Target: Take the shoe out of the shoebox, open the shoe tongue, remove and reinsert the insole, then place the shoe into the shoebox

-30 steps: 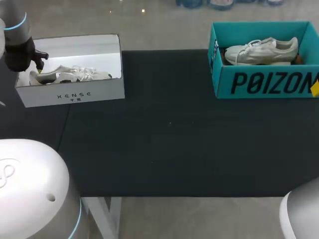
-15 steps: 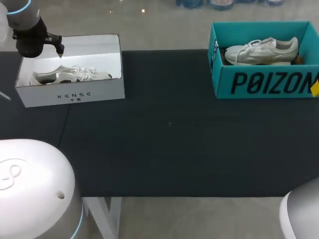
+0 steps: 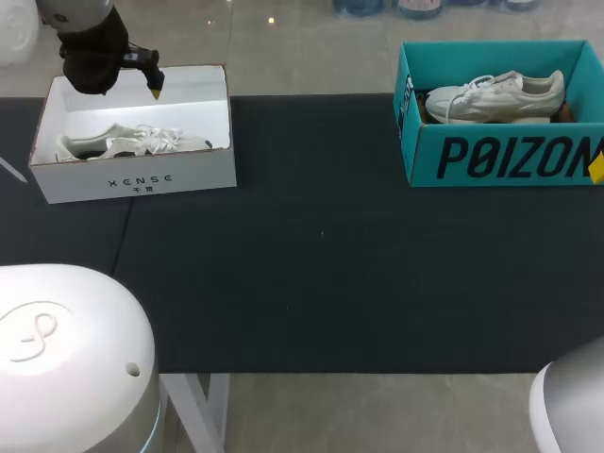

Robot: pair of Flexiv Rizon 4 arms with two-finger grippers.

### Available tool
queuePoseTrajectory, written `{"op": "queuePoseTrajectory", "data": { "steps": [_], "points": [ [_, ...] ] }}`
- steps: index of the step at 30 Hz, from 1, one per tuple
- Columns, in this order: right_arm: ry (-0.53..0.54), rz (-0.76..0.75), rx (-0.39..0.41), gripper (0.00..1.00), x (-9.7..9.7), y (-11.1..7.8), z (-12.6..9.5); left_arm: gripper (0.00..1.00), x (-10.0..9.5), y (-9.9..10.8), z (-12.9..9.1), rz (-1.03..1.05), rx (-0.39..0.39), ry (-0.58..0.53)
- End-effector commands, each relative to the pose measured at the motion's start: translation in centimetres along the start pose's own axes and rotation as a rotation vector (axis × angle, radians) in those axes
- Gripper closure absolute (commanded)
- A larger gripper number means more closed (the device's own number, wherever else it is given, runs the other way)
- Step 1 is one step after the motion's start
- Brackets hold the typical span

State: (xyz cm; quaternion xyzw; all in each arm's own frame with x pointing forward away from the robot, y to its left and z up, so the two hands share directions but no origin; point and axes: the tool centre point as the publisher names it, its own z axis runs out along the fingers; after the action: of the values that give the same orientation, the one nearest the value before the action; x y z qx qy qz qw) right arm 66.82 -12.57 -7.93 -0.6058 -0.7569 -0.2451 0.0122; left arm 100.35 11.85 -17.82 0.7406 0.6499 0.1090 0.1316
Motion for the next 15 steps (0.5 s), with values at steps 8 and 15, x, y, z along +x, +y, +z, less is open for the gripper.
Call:
{"op": "queuePoseTrajectory", "data": {
  "steps": [8, 15],
  "points": [
    [0.0, 0.0, 0.008, 0.0, 0.0, 0.3, 0.0, 0.0, 0.1, -0.1, -0.3, 0.001, 0.0, 0.001],
    [-0.206, -0.07, -0.017, 0.0, -3.1, 5.8, 0.5, 0.0, 0.1, -0.1, -0.3, 0.001, 0.0, 0.001]
  ]
}}
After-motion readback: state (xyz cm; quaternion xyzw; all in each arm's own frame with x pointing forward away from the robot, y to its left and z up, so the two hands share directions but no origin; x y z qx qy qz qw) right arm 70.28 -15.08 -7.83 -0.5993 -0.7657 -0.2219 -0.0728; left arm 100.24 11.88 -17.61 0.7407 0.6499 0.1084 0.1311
